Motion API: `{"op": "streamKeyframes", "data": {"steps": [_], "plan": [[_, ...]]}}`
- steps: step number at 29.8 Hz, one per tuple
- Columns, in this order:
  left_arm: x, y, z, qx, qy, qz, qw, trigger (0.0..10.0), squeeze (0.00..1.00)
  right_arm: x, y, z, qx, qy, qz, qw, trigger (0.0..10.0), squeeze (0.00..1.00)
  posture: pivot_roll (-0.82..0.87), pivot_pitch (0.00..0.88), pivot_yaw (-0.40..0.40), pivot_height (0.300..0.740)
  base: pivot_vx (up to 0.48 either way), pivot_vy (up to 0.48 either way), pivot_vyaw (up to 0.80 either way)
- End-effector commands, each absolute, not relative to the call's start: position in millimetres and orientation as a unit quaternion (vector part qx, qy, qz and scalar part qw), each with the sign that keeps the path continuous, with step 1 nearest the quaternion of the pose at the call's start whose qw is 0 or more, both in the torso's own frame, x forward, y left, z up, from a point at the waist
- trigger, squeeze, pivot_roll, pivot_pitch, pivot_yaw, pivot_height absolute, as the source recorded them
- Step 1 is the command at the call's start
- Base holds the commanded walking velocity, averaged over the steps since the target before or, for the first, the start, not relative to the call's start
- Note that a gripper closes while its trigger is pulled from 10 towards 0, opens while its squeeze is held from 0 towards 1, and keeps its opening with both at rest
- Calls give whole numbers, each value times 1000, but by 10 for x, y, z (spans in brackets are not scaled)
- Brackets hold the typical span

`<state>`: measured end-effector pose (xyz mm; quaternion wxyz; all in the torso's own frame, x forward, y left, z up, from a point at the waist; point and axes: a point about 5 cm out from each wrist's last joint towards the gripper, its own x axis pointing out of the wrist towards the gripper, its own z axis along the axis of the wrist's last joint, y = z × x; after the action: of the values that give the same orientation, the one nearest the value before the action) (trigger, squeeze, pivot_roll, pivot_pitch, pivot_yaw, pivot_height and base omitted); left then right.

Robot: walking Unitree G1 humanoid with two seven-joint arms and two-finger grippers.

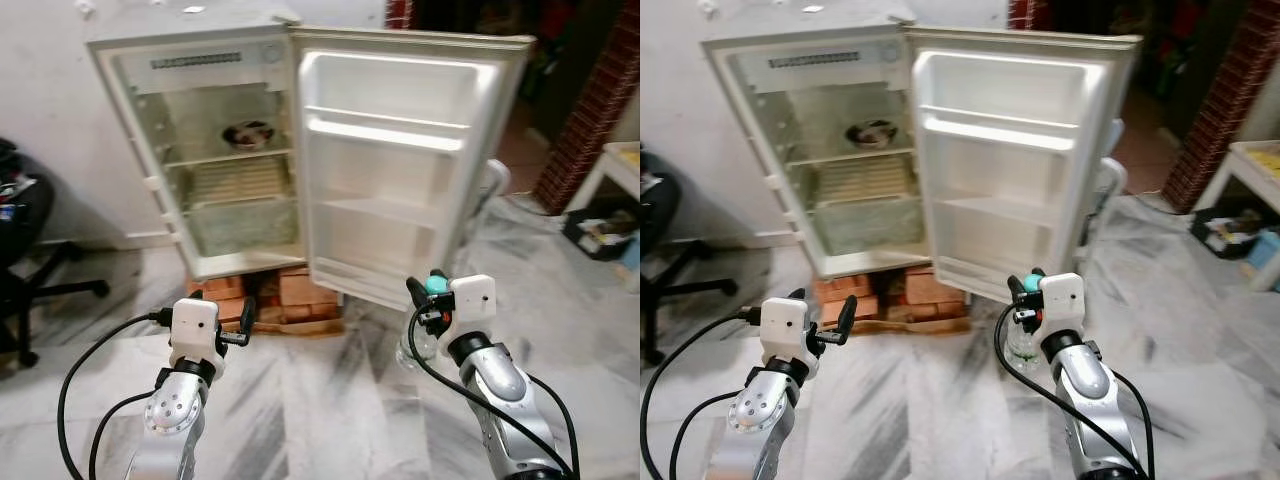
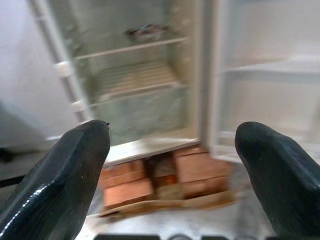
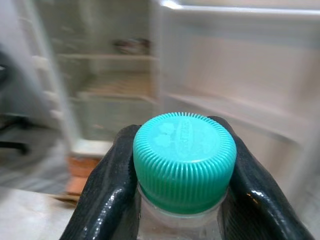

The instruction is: Restocking fridge

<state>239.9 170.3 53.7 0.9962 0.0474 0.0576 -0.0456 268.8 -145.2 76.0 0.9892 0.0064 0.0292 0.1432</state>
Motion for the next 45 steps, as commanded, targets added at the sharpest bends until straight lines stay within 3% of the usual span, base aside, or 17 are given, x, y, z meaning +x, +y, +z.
{"op": "streamKeyframes", "data": {"steps": [1, 23, 37, 45], "plan": [[2433, 1660, 574, 51, 48, -53, 996, 10000, 0, 2720, -1515, 866, -1, 6, 138, 990, 10000, 0, 12, 0, -9, 740, 439, 0, 0], [2413, 1591, 540, 58, 52, -63, 995, 10000, 0, 2776, -1521, 914, -8, -4, 150, 989, 10000, 0, 9, 0, -13, 740, 479, 0, 0], [2404, 1548, 543, 58, 49, -68, 995, 10000, 0, 2771, -1464, 890, -8, 11, 185, 983, 10000, 0, 9, 0, -19, 740, 0, 0, 0], [2405, 1537, 538, 58, 50, -70, 995, 10000, 0, 2711, -1393, 857, 4, 21, 220, 975, 10000, 0, 6, 0, -18, 740, 0, -376, 0]]}}
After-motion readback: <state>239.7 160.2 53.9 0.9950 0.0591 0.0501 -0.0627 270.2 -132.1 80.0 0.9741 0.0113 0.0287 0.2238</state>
